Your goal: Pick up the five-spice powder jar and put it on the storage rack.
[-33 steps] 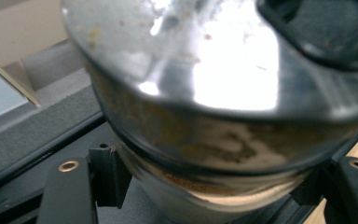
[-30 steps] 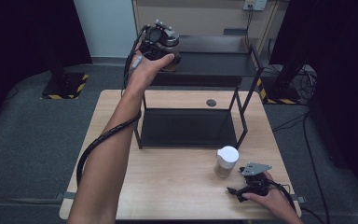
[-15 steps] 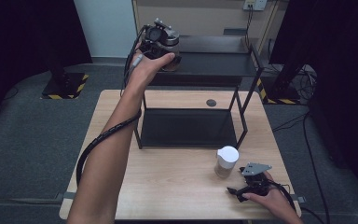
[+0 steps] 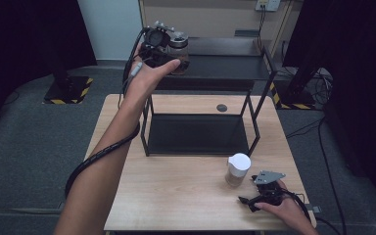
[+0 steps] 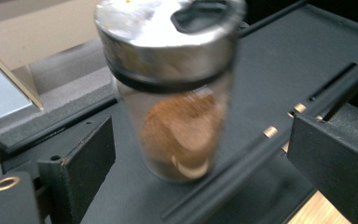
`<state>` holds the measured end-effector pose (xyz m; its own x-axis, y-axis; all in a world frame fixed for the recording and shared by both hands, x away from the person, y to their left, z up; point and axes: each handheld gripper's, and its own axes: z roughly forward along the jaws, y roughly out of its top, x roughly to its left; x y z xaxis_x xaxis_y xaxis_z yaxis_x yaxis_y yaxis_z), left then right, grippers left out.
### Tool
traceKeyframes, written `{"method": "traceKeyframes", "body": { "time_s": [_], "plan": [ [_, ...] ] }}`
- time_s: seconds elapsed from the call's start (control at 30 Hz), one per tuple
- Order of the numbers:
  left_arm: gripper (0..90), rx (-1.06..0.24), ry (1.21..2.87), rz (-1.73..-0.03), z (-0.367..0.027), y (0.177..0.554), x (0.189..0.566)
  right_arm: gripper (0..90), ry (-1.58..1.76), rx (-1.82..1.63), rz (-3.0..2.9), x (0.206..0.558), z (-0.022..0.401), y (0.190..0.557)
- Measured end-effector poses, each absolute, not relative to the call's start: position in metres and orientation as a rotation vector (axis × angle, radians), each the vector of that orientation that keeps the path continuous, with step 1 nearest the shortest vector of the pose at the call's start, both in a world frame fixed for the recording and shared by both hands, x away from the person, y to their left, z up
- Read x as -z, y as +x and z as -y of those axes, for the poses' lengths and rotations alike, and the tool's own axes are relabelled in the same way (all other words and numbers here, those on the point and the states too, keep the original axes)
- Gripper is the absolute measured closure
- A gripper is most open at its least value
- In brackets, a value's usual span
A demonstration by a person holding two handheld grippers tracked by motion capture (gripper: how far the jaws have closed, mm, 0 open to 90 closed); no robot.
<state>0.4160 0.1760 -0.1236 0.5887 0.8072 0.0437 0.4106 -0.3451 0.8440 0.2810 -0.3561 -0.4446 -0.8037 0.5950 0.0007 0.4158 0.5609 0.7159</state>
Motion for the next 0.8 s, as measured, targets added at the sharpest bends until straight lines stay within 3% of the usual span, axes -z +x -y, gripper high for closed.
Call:
{"method": "traceKeyframes", "body": {
  "time_s": [0.5,0.8],
  "plan": [
    [7.0,-0.634,2.005,-0.773,-0.189,0.362,0.138,1.4,0.845,-1.079,-2.554,0.445,0.356,0.281],
    [7.0,-0.622,2.043,-0.661,-0.198,0.361,0.153,1.4,0.846,-1.081,-2.553,0.445,0.356,0.281]
  ]
}}
